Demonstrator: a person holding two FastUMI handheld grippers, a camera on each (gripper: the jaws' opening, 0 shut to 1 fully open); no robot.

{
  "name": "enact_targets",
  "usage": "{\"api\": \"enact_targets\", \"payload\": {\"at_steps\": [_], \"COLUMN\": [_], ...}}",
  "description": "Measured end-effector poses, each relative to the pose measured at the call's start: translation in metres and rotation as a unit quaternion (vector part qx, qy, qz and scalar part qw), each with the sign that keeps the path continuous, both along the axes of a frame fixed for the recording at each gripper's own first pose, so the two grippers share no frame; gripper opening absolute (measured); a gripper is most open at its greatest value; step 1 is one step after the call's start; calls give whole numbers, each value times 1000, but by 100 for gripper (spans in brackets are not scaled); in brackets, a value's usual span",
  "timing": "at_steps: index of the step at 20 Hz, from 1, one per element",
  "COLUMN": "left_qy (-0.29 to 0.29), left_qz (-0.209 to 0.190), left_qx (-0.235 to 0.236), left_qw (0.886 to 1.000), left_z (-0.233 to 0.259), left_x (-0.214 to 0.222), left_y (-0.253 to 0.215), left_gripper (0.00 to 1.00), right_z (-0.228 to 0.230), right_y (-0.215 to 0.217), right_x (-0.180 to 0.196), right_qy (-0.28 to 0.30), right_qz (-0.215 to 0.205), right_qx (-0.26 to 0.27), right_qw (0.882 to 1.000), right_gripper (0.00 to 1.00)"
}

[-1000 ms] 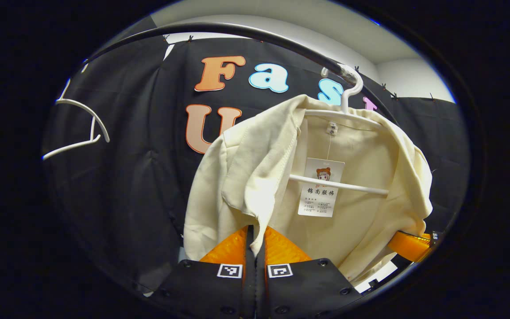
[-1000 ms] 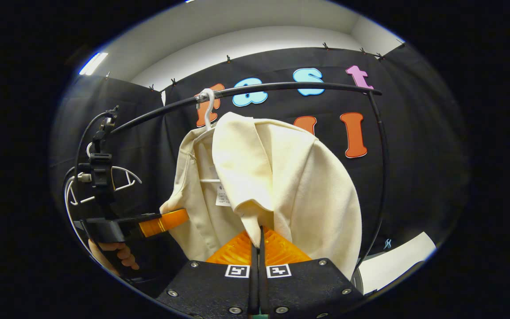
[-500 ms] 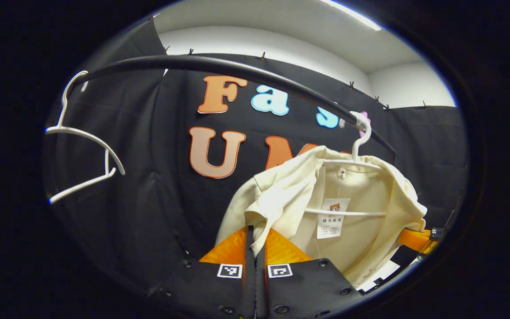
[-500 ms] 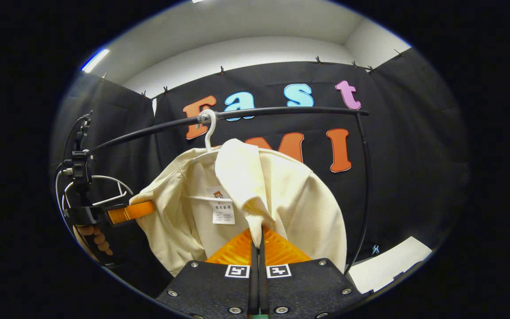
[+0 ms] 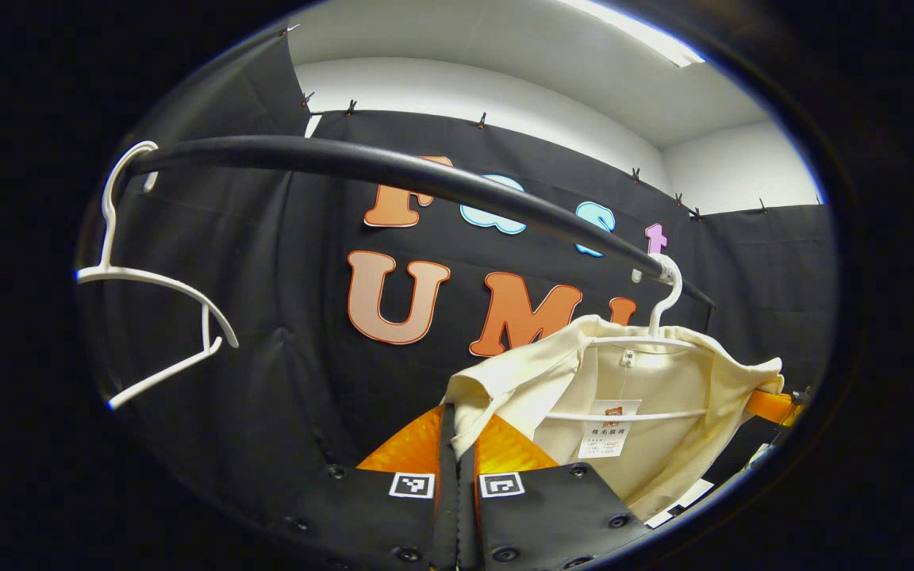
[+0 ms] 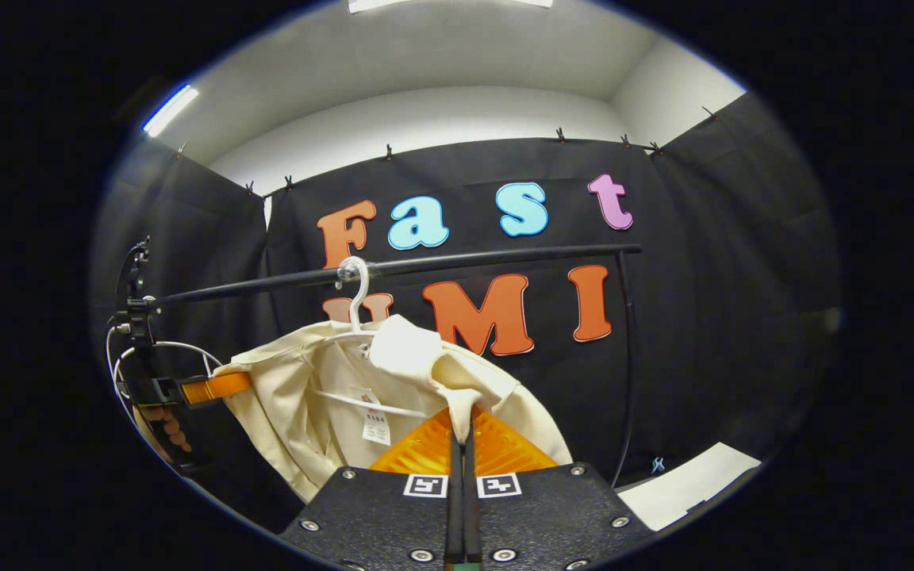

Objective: Grasp the clothes on the hanger with both hands and then place them into the laundry hamper below.

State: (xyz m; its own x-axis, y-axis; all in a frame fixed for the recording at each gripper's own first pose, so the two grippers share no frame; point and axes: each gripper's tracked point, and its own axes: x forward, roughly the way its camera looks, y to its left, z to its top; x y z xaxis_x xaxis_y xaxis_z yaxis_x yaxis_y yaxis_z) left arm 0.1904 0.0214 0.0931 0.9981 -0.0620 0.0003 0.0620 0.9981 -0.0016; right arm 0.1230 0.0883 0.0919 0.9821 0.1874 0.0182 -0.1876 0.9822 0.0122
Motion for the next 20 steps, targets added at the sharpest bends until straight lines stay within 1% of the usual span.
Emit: {"api": "enact_targets", "payload": {"at_steps": [3, 6, 9, 12, 16, 20], "left_qy": [-15, -26, -37, -50, -73, -80], "left_qz": [10, 20, 28, 34, 39, 44], "left_qx": [13, 15, 23, 35, 35, 48], "left_qw": [1000, 999, 999, 998, 996, 995], "left_z": [16, 28, 38, 47, 62, 68], "left_x": [0, 6, 11, 14, 14, 16], "left_y": [8, 24, 35, 39, 40, 44], "left_gripper": [7, 7, 7, 7, 7, 7], "right_z": [17, 30, 44, 57, 60, 69], "right_y": [-12, -22, -38, -49, -62, -70], "right_x": [2, 4, 9, 11, 16, 22], "right_qy": [-14, -18, -32, -43, -41, -47], "right_qz": [-9, -18, -40, -56, -69, -77], "right_qx": [-12, -14, -27, -15, -11, -26], "right_qw": [1000, 1000, 998, 997, 997, 996], "right_gripper": [0, 0, 0, 0, 0, 0]}}
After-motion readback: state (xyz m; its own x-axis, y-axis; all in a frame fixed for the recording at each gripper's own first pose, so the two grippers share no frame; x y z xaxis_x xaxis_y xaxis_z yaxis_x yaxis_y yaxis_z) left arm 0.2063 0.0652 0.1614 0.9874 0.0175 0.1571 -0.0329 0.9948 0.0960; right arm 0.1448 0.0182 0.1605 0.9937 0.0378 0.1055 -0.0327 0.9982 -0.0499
